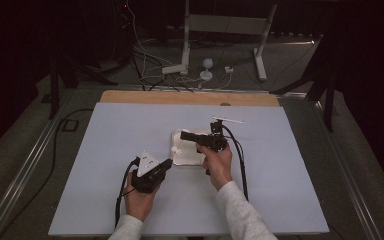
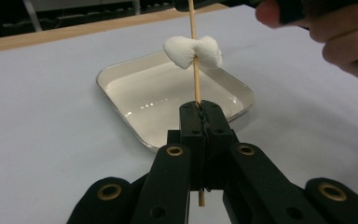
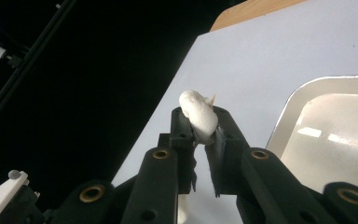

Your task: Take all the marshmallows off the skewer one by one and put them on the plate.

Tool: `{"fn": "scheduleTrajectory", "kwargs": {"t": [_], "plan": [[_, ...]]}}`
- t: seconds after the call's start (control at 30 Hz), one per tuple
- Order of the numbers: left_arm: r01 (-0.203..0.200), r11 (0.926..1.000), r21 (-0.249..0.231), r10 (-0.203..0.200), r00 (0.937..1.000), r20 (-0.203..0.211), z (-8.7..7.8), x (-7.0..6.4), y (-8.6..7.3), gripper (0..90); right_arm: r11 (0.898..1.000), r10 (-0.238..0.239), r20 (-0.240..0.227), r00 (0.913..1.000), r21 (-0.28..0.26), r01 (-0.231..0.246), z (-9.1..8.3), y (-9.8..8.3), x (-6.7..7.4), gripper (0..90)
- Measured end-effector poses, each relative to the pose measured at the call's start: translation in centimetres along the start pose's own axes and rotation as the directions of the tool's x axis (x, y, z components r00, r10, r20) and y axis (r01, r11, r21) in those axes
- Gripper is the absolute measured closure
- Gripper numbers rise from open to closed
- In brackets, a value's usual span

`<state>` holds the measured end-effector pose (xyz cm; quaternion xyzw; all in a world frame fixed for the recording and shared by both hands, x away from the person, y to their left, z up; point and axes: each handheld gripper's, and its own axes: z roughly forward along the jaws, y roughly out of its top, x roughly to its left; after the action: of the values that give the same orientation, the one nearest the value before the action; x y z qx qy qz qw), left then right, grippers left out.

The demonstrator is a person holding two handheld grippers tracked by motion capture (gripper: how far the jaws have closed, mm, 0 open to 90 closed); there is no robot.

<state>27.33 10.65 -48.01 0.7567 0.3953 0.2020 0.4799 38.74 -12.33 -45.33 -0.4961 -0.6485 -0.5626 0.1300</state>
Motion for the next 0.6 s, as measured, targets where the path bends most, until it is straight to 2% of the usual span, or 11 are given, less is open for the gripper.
{"fn": "scheduleTrajectory", "kwargs": {"t": [0.1,0.17,0.43,0.6], "plan": [[-0.002,1.0,-0.006,0.002,1.0,0.004,-0.2,0.0,0.1,90.0,1.0,-0.029,0.012,0.9995,0.0,0.029,-0.2,0.2,0.3,81.4],[-0.012,0.9999,-0.003,0.012,0.9999,-0.002,-0.4,0.0,0.1,90.0,1.0,-0.023,0.005,0.9997,-0.004,0.023,-0.1,0.3,0.3,81.3],[-0.009,1.0,-0.005,0.009,1.0,-0.001,-1.4,0.5,-0.3,90.0,0.998,-0.061,0.006,0.9981,0.009,0.061,0.3,0.6,0.9,81.4],[-0.013,0.9999,-0.003,0.013,0.9999,-0.008,-1.8,0.5,-0.3,90.0,0.998,-0.058,-0.009,0.9983,0.009,0.059,0.5,0.6,1.1,81.4]]}}
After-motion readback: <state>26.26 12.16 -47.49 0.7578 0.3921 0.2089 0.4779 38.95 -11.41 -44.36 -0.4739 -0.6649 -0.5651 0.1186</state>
